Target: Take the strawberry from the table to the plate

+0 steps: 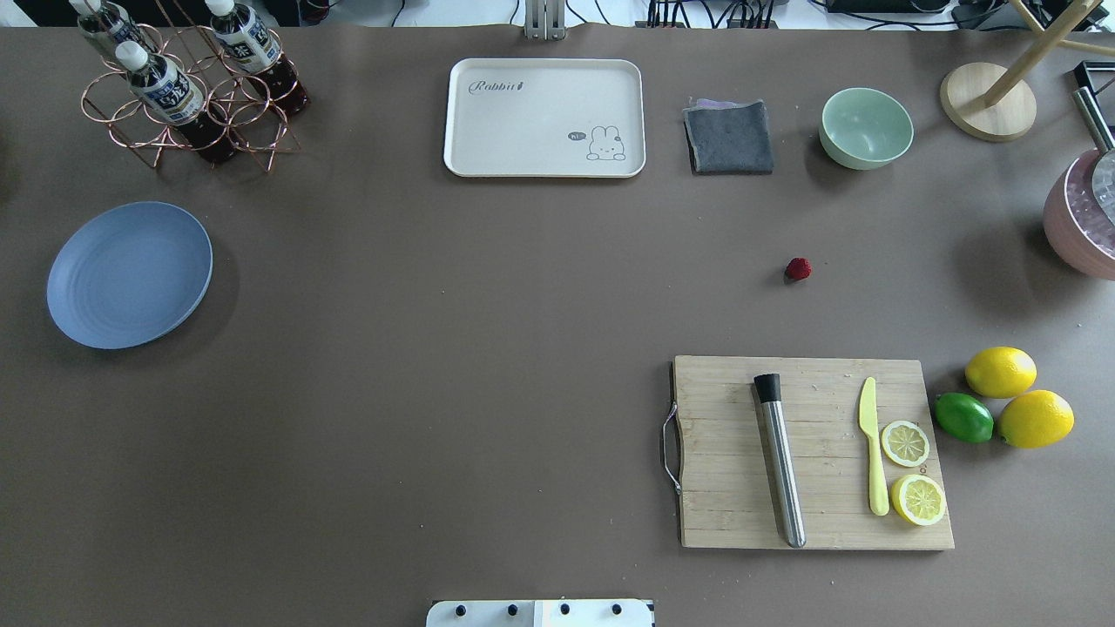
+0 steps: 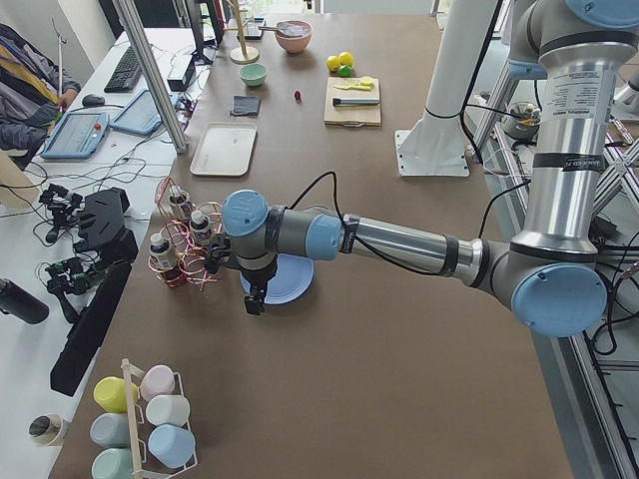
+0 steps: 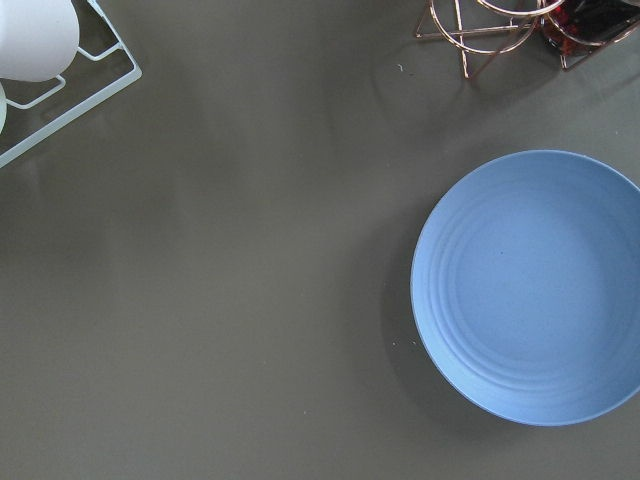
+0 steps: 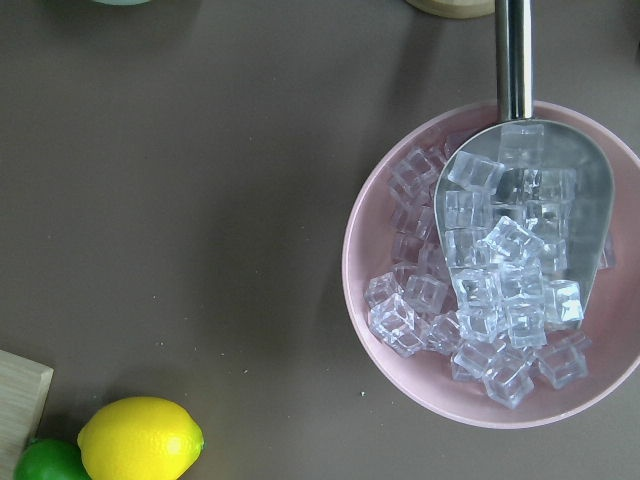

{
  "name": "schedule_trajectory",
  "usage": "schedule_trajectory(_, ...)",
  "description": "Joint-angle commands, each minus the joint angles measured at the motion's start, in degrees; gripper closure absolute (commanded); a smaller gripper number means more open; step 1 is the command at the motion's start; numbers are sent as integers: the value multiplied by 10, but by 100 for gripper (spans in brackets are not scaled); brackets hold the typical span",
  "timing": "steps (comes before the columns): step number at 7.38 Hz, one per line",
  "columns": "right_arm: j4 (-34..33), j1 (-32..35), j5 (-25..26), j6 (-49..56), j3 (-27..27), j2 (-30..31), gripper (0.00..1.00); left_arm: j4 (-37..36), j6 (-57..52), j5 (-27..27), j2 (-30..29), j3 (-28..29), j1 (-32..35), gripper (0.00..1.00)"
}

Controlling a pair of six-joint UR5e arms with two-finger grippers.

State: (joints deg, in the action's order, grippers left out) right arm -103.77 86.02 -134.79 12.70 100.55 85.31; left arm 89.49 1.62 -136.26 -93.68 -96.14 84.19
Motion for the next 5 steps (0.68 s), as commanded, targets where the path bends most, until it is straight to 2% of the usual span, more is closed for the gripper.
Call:
schedule_trajectory(1, 6, -2, 0, -1, -3, 2, 0, 140, 124, 25, -16, 79, -71, 3)
schedule_trajectory(3, 7, -8, 1, -1, -3, 2, 0, 267, 209, 29, -37, 171, -119, 3)
schedule_trajectory(5, 7, -10, 1, -1, -3, 2, 0, 324, 251, 41, -49, 219, -159, 5)
